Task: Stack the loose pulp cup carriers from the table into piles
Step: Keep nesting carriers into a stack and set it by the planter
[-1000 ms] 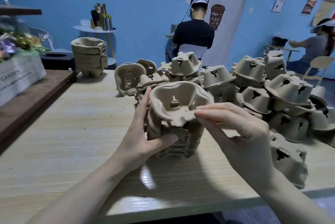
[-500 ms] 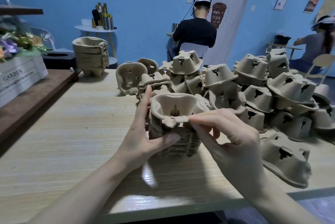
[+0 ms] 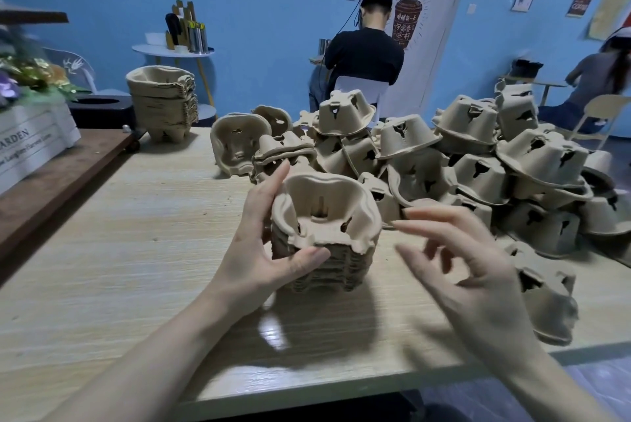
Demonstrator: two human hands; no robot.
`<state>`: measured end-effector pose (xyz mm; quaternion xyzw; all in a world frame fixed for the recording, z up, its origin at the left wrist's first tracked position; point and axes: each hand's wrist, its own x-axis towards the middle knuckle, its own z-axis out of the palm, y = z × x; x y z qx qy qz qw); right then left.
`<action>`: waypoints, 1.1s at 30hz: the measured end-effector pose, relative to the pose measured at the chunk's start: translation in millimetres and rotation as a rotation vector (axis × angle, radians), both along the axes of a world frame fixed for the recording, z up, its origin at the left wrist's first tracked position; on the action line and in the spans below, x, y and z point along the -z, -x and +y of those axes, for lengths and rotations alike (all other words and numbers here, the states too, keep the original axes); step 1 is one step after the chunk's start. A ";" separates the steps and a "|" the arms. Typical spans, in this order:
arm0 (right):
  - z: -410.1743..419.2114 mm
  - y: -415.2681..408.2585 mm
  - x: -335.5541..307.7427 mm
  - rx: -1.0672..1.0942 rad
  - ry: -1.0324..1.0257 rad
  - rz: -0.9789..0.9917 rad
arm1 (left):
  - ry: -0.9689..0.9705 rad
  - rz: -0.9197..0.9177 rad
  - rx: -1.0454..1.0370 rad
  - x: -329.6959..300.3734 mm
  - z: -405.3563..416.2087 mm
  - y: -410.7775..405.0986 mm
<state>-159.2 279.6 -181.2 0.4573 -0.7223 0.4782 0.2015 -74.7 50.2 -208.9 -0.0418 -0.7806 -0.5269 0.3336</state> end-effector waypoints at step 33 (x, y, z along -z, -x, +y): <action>51.5 45.7 -2.3 0.506 -0.344 -0.313 | -0.006 0.017 0.026 2.2 -2.1 1.3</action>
